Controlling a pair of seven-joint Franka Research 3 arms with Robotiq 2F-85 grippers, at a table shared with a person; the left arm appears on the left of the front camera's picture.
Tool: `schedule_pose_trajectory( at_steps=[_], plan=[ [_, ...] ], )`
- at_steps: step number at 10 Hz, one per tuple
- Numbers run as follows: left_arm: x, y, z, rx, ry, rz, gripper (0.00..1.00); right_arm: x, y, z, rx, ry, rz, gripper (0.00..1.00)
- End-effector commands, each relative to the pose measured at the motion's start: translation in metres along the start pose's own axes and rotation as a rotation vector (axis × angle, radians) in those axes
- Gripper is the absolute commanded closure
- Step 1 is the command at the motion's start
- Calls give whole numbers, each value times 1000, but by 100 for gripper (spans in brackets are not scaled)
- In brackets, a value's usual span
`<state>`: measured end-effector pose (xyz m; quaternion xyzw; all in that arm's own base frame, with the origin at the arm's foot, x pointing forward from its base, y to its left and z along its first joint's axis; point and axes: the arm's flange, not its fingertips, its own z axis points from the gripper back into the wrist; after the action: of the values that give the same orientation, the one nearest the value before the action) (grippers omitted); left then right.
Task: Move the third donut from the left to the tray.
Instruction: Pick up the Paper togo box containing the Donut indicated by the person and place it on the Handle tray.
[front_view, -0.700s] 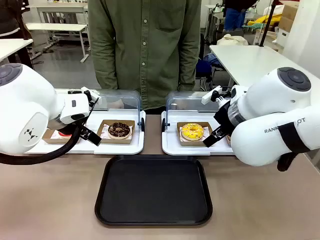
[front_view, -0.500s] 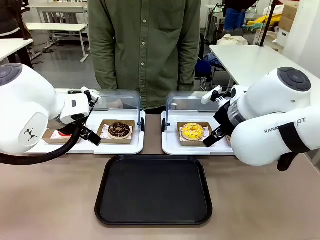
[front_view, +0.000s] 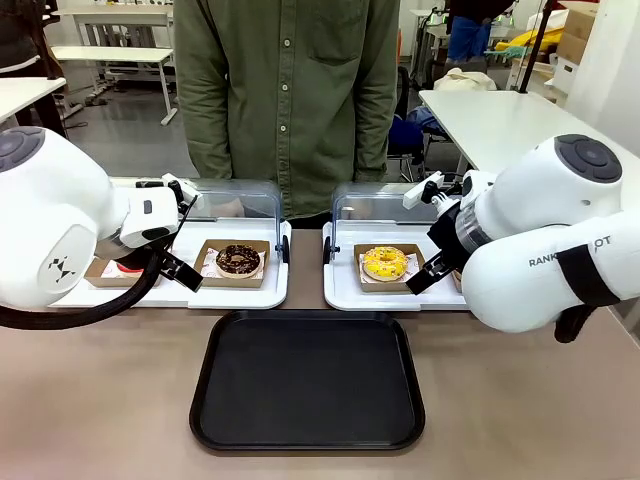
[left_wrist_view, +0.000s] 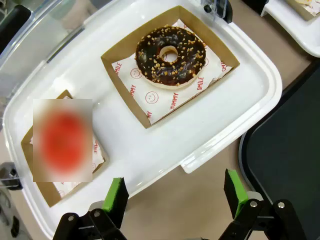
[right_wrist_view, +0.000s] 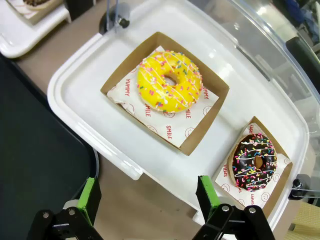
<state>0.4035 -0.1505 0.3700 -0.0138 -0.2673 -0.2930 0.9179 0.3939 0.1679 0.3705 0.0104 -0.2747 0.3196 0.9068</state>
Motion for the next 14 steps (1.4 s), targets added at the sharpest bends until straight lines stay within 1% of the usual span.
schedule_pose_trajectory(
  at_steps=[1,3,4,5,6,7,8,9,10,11,12,13,14],
  plan=[
    [0,0,0,0,0,0,0,0,0,0,0,0,0,0],
    [0,0,0,0,0,0,0,0,0,0,0,0,0,0],
    [17,23,16,-24,21,-3,0,26,-21,22,27,-31,-26,0],
    [31,43,31,-47,39,9,0,39,-40,47,27,-65,-66,0],
    [38,61,49,-92,39,17,0,46,-57,69,37,-94,-87,0],
    [43,77,65,-150,40,2,0,44,-76,88,74,-103,-88,0],
    [41,100,82,-248,36,-41,0,35,-100,103,125,-114,-81,0],
    [33,123,94,-339,12,-83,0,18,-123,116,186,-136,-70,0],
    [19,147,108,-418,-31,-129,0,-4,-150,133,259,-197,-51,0],
    [-2,172,122,-458,-68,-189,0,-29,-175,148,306,-278,-24,0],
    [-27,197,134,-495,-114,-238,0,-58,-195,161,350,-360,38,0],
    [-55,223,141,-488,-154,-263,0,-87,-216,166,373,-420,33,0],
    [-80,247,144,-515,-225,-266,0,-110,-231,168,386,-466,18,0]
  ],
)
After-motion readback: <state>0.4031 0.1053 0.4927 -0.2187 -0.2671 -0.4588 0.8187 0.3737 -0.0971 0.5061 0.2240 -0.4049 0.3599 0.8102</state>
